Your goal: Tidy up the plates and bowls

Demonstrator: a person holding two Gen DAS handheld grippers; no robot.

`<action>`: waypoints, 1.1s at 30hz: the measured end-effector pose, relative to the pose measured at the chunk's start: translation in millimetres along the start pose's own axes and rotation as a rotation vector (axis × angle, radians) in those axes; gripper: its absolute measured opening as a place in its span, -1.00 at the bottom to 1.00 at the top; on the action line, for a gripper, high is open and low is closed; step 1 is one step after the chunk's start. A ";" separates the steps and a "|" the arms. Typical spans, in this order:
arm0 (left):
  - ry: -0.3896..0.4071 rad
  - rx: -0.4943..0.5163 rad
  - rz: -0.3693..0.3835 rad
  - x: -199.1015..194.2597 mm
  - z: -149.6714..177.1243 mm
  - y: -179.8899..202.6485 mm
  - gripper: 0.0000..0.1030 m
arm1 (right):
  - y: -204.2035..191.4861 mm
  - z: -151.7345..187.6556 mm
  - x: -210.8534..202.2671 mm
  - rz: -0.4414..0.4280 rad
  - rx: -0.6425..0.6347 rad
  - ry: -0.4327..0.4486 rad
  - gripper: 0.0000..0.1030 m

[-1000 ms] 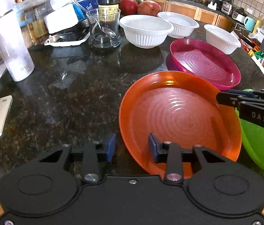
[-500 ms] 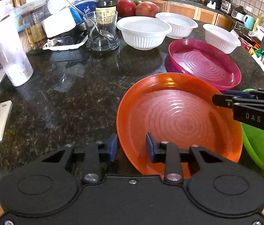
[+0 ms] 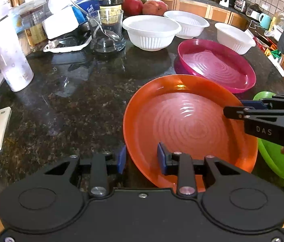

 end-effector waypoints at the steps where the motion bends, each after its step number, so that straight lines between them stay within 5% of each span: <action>1: 0.000 0.002 0.001 -0.1 0.3 0.2 -0.20 | 0.6 0.1 -0.1 0.010 0.001 0.004 -0.61; 8: -0.003 0.003 -0.018 -1.2 1.7 -7.4 -0.64 | -0.1 -0.6 -5.6 0.043 0.029 0.033 -0.81; 25: 0.036 -0.002 -0.109 -15.7 -4.4 -84.4 -0.64 | -75.3 -14.0 6.4 -0.039 0.065 0.032 -0.80; 33: 0.026 0.021 -0.076 -8.4 -1.2 -112.7 -0.57 | -98.0 -13.1 13.4 -0.017 0.109 0.030 -0.75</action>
Point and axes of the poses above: each gripper's, at about its wrist camera, not at the fingertips, and x roughly the way its jaws point, y to its right, z to its underside, the point moved 7 cm from there along x, roughly the way its jaws point, and after that the axes turned 7 degrees about x, right-handed, at the moved point
